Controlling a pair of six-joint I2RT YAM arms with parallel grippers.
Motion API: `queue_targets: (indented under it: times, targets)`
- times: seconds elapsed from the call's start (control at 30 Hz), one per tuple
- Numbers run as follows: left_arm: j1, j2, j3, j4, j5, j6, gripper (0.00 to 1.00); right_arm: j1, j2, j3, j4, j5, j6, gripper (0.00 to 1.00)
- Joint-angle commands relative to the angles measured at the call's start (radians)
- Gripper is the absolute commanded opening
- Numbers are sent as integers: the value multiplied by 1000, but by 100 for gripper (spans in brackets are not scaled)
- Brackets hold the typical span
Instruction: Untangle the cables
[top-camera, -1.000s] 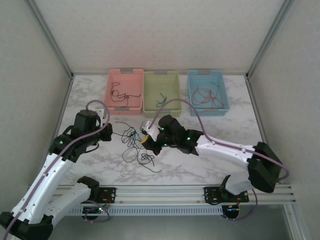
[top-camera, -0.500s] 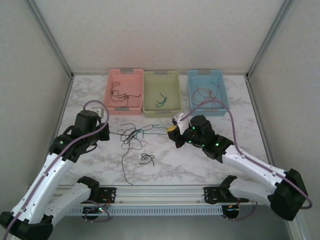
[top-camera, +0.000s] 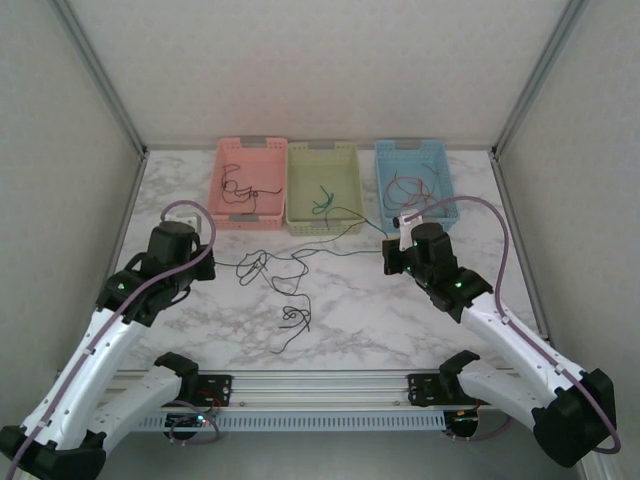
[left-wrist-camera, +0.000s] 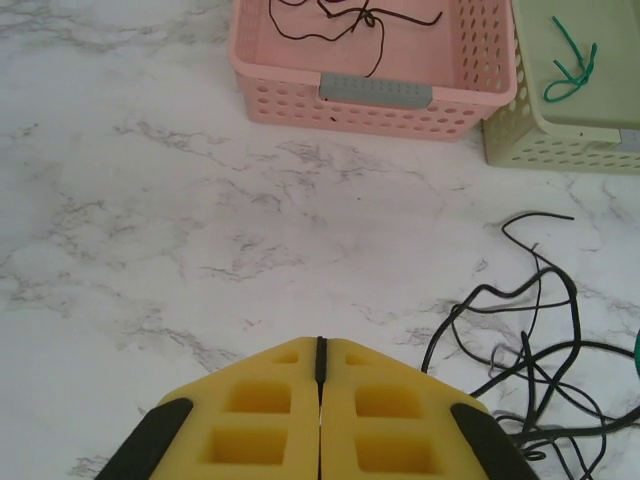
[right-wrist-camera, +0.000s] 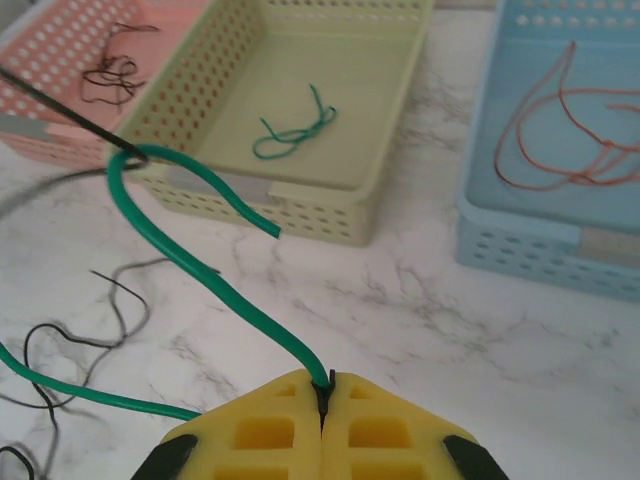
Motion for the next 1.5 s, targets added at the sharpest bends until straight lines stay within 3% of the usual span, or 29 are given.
queue_targets:
  times: [0.0,0.17,0.5,0.67,0.83,1.3,1.47]
  targets:
    - [10,-14,13,-36,-66,-10,0,-21,-4,29,-86,34,35,0]
    - [10,-17,15,-40,-75,-10,0,-21,6,58,-147,-40,52,0]
    - [10,-38,40,-78,-174,-6,0,-24,29,169,-397,272,107,0]
    - [10,-59,58,-96,-238,-1,0,-24,27,176,-437,309,123,0]
    - [10,-50,56,-97,-205,0,0,-27,-16,150,-379,193,117,0]
    - [10,-99,53,-133,-276,-12,0,-84,-23,204,-522,493,139,0]
    - [10,-101,52,-133,-282,-12,0,-106,-44,214,-537,528,145,0]
